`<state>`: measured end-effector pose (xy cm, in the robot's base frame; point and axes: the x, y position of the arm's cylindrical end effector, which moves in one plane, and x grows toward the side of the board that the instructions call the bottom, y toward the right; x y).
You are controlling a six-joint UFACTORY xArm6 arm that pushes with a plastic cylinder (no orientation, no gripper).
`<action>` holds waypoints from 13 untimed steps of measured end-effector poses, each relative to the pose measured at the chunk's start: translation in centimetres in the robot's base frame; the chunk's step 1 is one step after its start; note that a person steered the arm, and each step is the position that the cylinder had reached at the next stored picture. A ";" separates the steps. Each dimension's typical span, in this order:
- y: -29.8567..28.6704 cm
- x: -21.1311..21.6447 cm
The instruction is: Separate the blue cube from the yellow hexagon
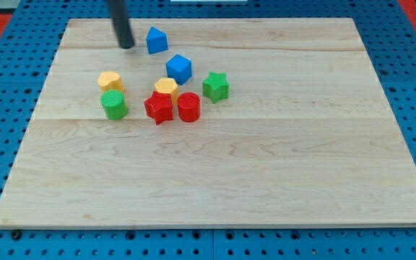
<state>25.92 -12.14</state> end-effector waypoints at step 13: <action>8.6 4.2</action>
